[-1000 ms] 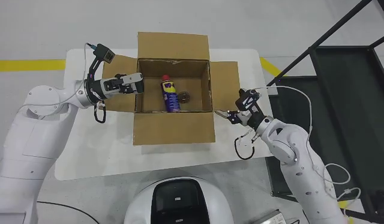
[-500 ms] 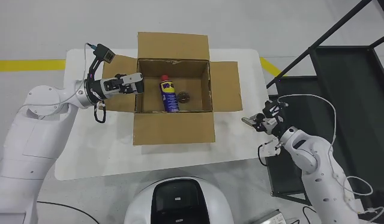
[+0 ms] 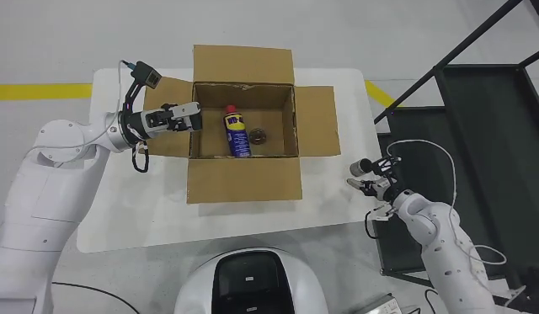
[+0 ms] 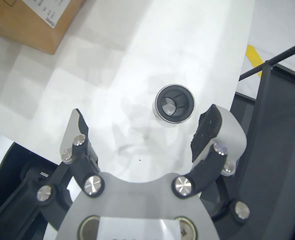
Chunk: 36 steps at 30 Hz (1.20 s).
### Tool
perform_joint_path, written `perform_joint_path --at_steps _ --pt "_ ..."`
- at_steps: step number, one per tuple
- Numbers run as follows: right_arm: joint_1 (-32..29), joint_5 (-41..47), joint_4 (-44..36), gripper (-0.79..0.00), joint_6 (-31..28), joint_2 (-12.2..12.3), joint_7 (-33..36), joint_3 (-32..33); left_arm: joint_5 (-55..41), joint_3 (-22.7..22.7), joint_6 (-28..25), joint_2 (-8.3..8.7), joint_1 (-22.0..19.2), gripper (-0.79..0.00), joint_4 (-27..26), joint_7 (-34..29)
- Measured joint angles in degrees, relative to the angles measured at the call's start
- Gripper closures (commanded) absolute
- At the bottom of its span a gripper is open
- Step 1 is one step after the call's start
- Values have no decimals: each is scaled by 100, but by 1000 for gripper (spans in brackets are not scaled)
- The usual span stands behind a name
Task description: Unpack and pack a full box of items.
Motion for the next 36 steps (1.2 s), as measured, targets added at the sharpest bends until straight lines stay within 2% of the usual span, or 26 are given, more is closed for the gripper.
perform_joint_path --at_steps 5,18,19,20,21,22,30,36 --pt "326 -96 407 -785 351 -27 -99 -180 0 0 0 0 0 -785 0 0" --pt "979 -57 1236 -773 683 -90 -173 -576 0 0 0 0 0 -785 0 0" --pt "1004 -53 1277 -471 683 -91 -176 -592 0 0 0 0 0 -785 0 0" --pt "1031 -47 1327 -286 677 -94 -186 -612 0 0 0 0 0 -785 0 0" --pt "1048 -42 1361 -225 671 -95 -197 -627 0 0 0 0 0 -785 0 0" --pt "1065 -41 1393 0 666 -96 -208 -641 0 0 0 0 0 -785 0 0" --pt "1194 -62 1598 0 686 -104 -319 -745 0 0 0 0 0 -785 0 0" --pt "1217 36 1608 0 471 -101 -409 -787 0 0 0 0 0 -785 0 0"
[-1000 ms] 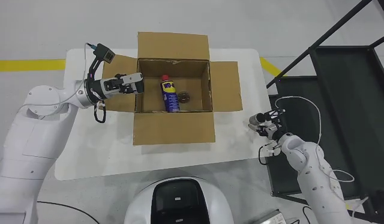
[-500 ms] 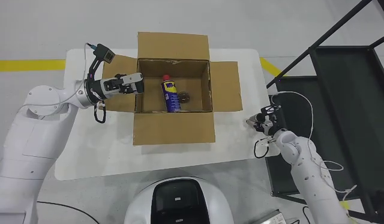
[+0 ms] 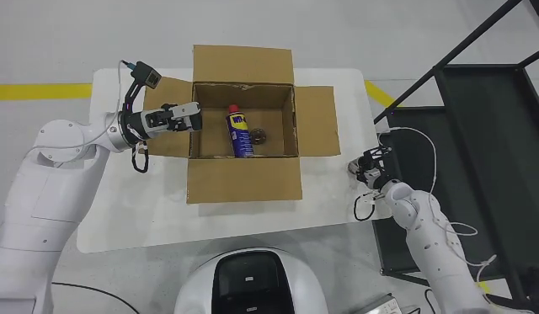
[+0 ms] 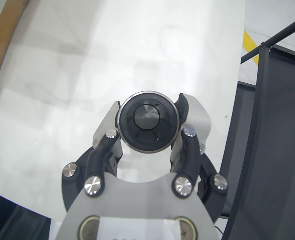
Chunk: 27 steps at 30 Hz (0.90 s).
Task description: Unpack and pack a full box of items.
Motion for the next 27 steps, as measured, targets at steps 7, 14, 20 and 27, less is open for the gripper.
perform_joint_path --at_steps 7,14,20,27 --pt "-171 362 -583 0 -262 20 -107 123 0 0 0 0 0 -785 0 0" --pt "-758 -103 -2302 0 -353 125 -692 622 0 0 0 0 0 -785 0 0" --pt "-704 41 -3257 0 -417 123 -755 577 0 0 0 0 0 -785 0 0" --pt "83 770 -3290 0 -1058 27 -93 -515 0 0 0 0 0 -785 0 0"
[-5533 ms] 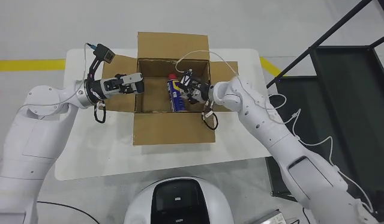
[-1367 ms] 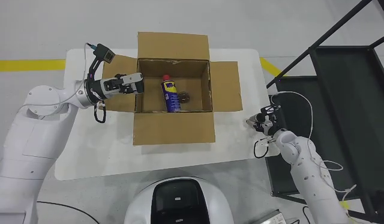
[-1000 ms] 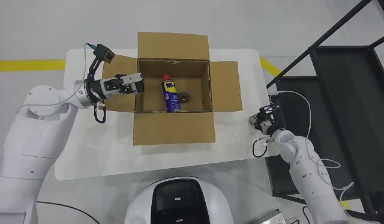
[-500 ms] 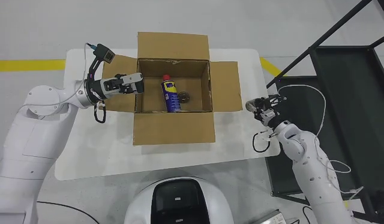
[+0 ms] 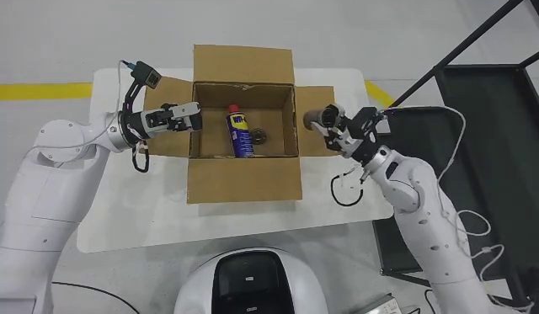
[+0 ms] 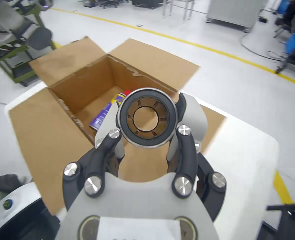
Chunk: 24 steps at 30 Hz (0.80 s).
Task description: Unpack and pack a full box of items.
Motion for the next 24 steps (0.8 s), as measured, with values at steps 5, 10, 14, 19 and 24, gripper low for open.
perform_joint_path --at_steps 5,10,14,19,24 --pt "731 84 409 0 286 -143 398 -924 0 0 0 0 0 -785 0 0" --pt "936 112 564 0 370 -181 457 -1147 0 0 0 0 0 -785 0 0" --pt "930 111 558 0 367 -180 454 -1140 0 0 0 0 0 -785 0 0" --pt "930 111 558 0 367 -180 454 -1141 0 0 0 0 0 -785 0 0" --pt "1030 142 635 0 588 -187 627 -1116 0 0 0 0 0 -785 0 0"
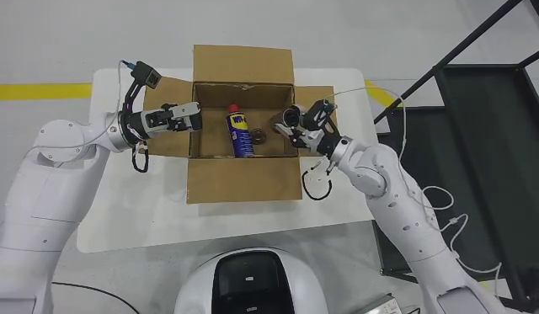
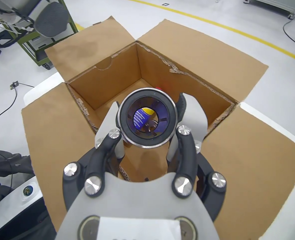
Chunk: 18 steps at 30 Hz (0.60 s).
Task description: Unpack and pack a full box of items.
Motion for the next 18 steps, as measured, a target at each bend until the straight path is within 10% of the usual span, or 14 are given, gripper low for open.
perform_joint_path --at_steps 18 --pt "2892 139 3072 0 -443 -802 775 -2532 0 0 0 0 0 -785 0 0"
